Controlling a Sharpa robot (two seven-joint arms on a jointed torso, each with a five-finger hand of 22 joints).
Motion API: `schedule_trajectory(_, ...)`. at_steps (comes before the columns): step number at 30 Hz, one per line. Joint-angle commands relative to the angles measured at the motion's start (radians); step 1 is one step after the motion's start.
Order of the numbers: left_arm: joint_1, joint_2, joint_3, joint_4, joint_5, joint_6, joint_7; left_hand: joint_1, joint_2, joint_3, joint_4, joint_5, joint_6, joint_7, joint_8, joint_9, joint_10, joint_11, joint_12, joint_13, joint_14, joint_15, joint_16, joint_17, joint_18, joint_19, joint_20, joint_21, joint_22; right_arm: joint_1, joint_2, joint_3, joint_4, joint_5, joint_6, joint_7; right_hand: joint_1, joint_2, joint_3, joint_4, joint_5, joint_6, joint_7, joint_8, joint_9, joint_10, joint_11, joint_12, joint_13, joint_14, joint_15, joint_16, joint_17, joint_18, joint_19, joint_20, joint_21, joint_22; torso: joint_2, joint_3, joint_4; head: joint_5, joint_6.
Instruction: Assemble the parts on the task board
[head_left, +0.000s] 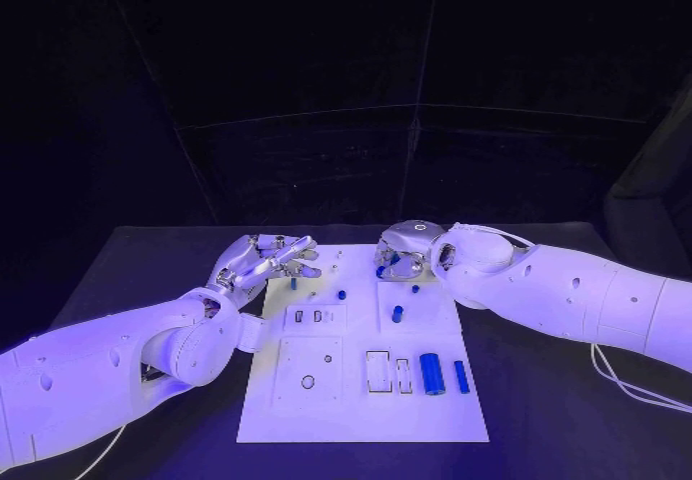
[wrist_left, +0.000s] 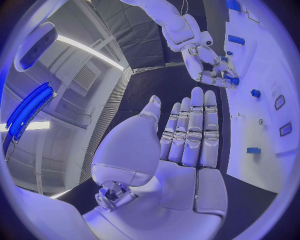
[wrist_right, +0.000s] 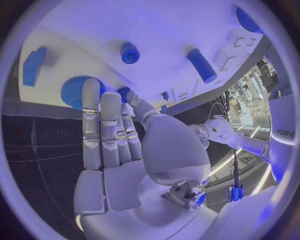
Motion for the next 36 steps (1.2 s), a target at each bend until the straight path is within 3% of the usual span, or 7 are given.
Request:
schedule_trajectory(1,0.002,-0.001,0.001,0.005,0.005,0.017,0.001,-0.002,0.006,0.0,-0.005,0.003,0.001,0.007,-0.005,-0.002,0.002,0.007,-0.007,0.001,-0.003,0.001,-0.005,0.001,0.014,0.003,0.002,-0.004,-0.002,0.003,0.006,0.001,-0.008,-0.001,0.036,-0.003,-0.007,-0.003,0.021,0.003,-0.008,0.004,0.002,0.0,0.0,0.004,0.0,0.0,-0.001,0.02,0.002,0.025,0.02,0.018,-0.011,0.0,0.016,0.01,0.003,0.0013,0.0009,-0.001,-0.002)
schedule_trajectory(17,0.003,-0.005,0.001,0.006,0.005,0.025,-0.007,-0.001,0.008,0.001,-0.007,0.003,0.0,0.007,-0.007,-0.002,0.001,0.008,-0.01,0.001,-0.004,0.001,-0.008,0.003,0.014,0.003,0.002,-0.006,-0.003,0.003,0.019,0.001,-0.029,0.027,0.052,0.005,-0.021,-0.033,0.106,0.034,-0.026,0.011,0.003,0.002,0.002,0.018,0.0,0.003,0.0,0.014,0.004,0.129,0.113,0.011,-0.023,0.004,0.109,0.101,0.009,0.0009,0.0047,-0.003,-0.008)
schedule_trajectory(19,0.003,-0.005,0.001,0.006,0.005,0.026,-0.008,-0.001,0.008,0.001,-0.007,0.003,0.0,0.007,-0.007,-0.002,0.001,0.008,-0.01,0.001,-0.004,0.001,-0.008,0.003,0.014,0.003,0.002,-0.006,-0.003,0.003,0.018,0.001,-0.027,0.029,0.035,0.009,-0.02,-0.034,0.111,0.036,-0.026,0.015,0.003,0.003,0.002,0.023,-0.001,0.004,0.001,0.016,0.004,0.143,0.128,0.009,-0.018,0.003,0.123,0.119,0.009,0.001,0.0047,-0.003,-0.008)
schedule_trajectory(24,0.004,-0.005,0.001,0.006,0.005,0.028,-0.01,-0.001,0.008,0.001,-0.008,0.003,-0.001,0.008,-0.008,-0.002,0.0,0.008,-0.011,0.001,-0.005,0.002,-0.009,0.005,0.014,0.003,0.003,-0.007,-0.004,0.002,0.011,0.001,-0.011,0.05,-0.075,0.029,0.0,-0.031,0.154,0.043,-0.028,0.052,-0.004,0.014,0.007,0.066,-0.012,0.016,0.004,0.034,-0.004,0.239,0.235,-0.008,0.022,-0.004,0.222,0.247,0.009,0.0016,0.0039,-0.004,-0.006)
schedule_trajectory(30,0.004,-0.007,0.001,0.004,0.013,0.032,-0.011,-0.001,0.009,0.001,-0.008,0.003,-0.001,0.008,-0.008,-0.002,0.0,0.008,-0.011,0.001,-0.005,0.002,-0.009,0.005,0.014,0.003,0.003,-0.008,-0.004,0.002,0.011,0.001,0.007,0.075,-0.189,0.032,0.002,-0.035,0.178,0.051,-0.029,0.061,-0.006,0.012,0.007,0.075,-0.014,0.013,0.002,0.036,-0.005,0.275,0.269,-0.013,0.029,-0.006,0.256,0.285,0.01,0.0012,0.0063,-0.003,0.001)
schedule_trajectory(36,0.004,-0.006,0.001,0.002,0.018,0.035,-0.011,-0.002,0.009,0.0,-0.009,0.003,-0.002,0.009,-0.01,-0.002,0.0,0.009,-0.014,0.001,-0.007,0.003,-0.013,0.007,0.014,0.003,0.004,-0.01,-0.005,0.003,0.045,0.001,-0.027,0.084,-0.225,0.014,0.001,-0.05,0.2,0.063,-0.034,0.064,-0.005,0.007,0.005,0.077,-0.013,0.006,0.002,0.03,-0.004,0.293,0.28,-0.014,0.021,-0.006,0.273,0.299,0.011,0.0011,0.0096,0.0,0.006)
